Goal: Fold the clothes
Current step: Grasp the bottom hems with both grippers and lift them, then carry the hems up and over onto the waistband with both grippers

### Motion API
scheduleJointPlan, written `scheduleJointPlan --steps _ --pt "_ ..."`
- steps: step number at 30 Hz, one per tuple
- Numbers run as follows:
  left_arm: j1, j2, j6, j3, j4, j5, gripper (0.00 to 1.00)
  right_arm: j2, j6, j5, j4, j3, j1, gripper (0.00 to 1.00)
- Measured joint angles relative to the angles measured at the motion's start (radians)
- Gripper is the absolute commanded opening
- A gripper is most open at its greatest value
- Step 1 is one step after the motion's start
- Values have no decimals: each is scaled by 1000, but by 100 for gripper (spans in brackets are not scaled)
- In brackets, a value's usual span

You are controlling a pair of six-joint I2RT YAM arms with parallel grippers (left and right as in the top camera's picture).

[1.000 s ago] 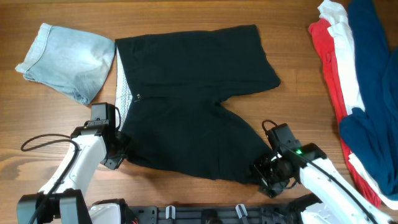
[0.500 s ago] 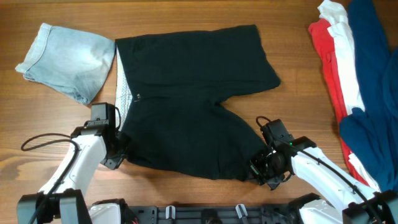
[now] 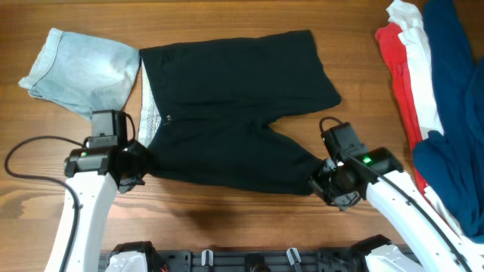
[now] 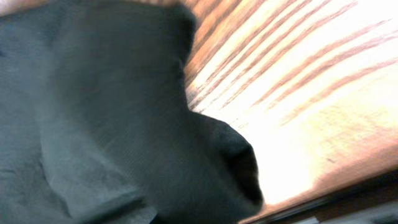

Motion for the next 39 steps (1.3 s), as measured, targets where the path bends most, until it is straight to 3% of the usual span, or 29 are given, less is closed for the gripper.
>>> scheduleJointPlan --steps 23,32,39 --pt "-10 -243 151 390 -444 115 4 -248 -73 199 -514 578 -54 4" --pt "-13 -227 159 436 -393 105 4 -168 -261 247 -433 758 -53 4" --pt "-13 -52 150 437 -348 43 4 147 -395 288 -296 799 -55 4"
